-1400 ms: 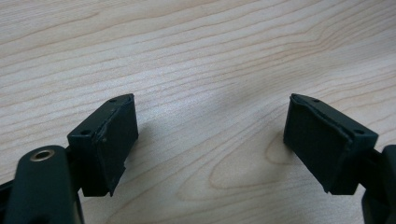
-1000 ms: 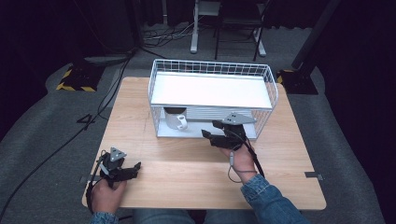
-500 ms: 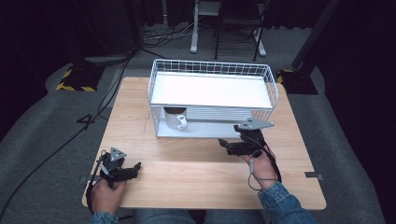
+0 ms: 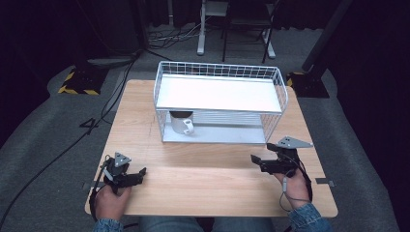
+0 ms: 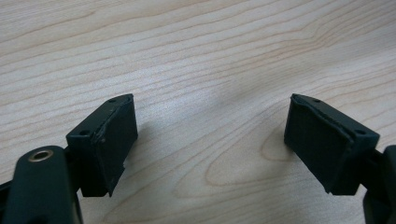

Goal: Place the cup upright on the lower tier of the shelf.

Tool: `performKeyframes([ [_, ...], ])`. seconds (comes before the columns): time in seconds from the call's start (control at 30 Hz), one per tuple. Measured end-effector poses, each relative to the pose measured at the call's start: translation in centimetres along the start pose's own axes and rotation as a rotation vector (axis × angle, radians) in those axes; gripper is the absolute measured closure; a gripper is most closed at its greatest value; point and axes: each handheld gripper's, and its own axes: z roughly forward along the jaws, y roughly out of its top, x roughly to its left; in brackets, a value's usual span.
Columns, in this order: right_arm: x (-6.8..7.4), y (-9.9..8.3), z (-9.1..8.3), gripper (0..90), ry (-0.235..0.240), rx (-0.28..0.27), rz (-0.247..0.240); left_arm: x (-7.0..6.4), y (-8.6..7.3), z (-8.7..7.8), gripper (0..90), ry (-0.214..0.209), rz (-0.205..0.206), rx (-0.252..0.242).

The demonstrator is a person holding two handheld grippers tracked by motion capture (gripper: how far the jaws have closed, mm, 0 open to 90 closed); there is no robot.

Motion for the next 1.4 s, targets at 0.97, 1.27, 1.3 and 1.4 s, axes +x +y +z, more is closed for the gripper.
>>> performKeyframes([
  [0.97,-2.1,-6.5,2.4,8.3,-0.104,0.194,-0.033,0.0,0.0,0.0,17.6,0.000,0.000,0.000],
  [1.27,-2.3,-6.9,2.6,0.1,-0.126,0.174,-0.011,0.0,0.0,0.0,17.7,0.000,0.000,0.000],
  [1.3,-2.3,-6.9,2.6,0.2,-0.125,0.174,-0.010,0.0,0.0,0.0,17.6,0.000,0.000,0.000],
  [1.4,-2.3,-6.9,2.6,0.2,-0.125,0.174,-0.010,0.0,0.0,0.0,17.7,0.000,0.000,-0.001],
])
